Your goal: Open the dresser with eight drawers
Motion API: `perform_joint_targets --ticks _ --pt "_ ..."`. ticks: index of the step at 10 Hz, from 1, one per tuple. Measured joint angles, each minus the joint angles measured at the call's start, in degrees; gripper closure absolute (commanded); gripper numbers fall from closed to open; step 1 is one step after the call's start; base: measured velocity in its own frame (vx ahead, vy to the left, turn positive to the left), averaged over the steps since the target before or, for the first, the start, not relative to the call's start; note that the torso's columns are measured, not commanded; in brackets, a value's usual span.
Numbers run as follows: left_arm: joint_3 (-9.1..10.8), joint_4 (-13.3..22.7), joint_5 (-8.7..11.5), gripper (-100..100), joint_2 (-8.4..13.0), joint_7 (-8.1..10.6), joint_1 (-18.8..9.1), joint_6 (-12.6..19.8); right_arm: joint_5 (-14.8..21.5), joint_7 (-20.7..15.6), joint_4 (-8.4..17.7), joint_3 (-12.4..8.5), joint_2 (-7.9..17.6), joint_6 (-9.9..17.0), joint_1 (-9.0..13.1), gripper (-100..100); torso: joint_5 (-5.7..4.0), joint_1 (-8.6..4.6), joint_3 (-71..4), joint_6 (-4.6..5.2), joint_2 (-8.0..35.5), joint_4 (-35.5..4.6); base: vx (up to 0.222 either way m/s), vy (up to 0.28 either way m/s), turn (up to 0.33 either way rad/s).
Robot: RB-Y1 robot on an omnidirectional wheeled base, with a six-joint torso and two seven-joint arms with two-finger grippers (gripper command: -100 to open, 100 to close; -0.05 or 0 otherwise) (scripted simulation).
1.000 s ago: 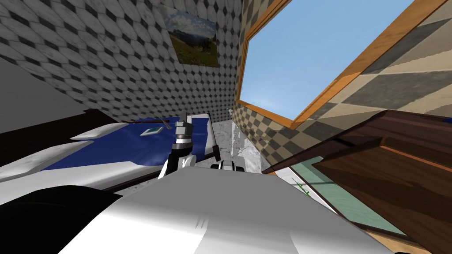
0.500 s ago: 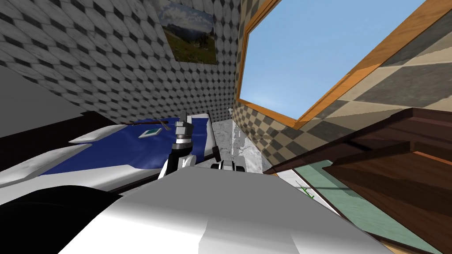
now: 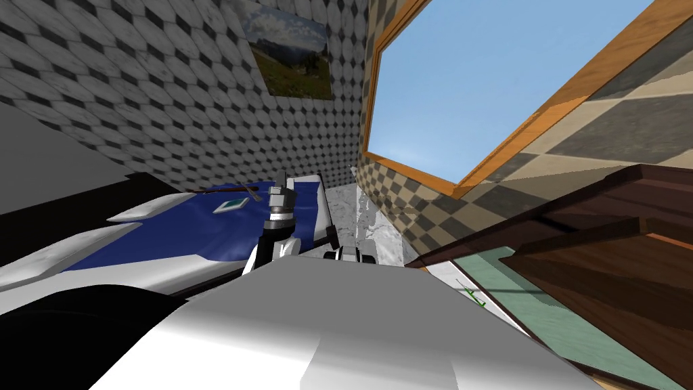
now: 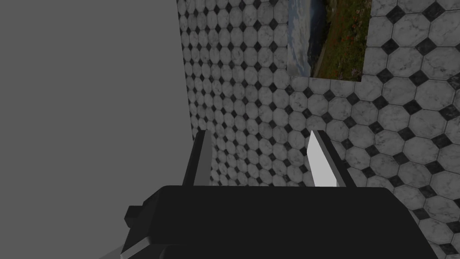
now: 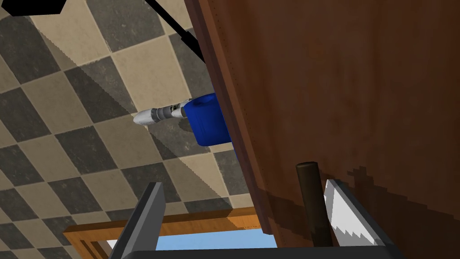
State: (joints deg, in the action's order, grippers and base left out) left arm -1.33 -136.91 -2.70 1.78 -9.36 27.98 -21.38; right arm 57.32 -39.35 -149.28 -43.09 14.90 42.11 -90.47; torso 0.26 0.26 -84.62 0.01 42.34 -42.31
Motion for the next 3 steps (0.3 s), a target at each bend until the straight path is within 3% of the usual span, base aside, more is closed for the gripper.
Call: perform_joint_targets --ticks 3 --pt "0.0 0.0 0.0 0 0.0 0.0 0.0 0.0 -0.07 -0.02 0.1 0.21 0.01 -0.14 -0.01 0 -0.1 -0.1 0.0 -0.01 -0.05 0.02 0.0 0.0 0.0"
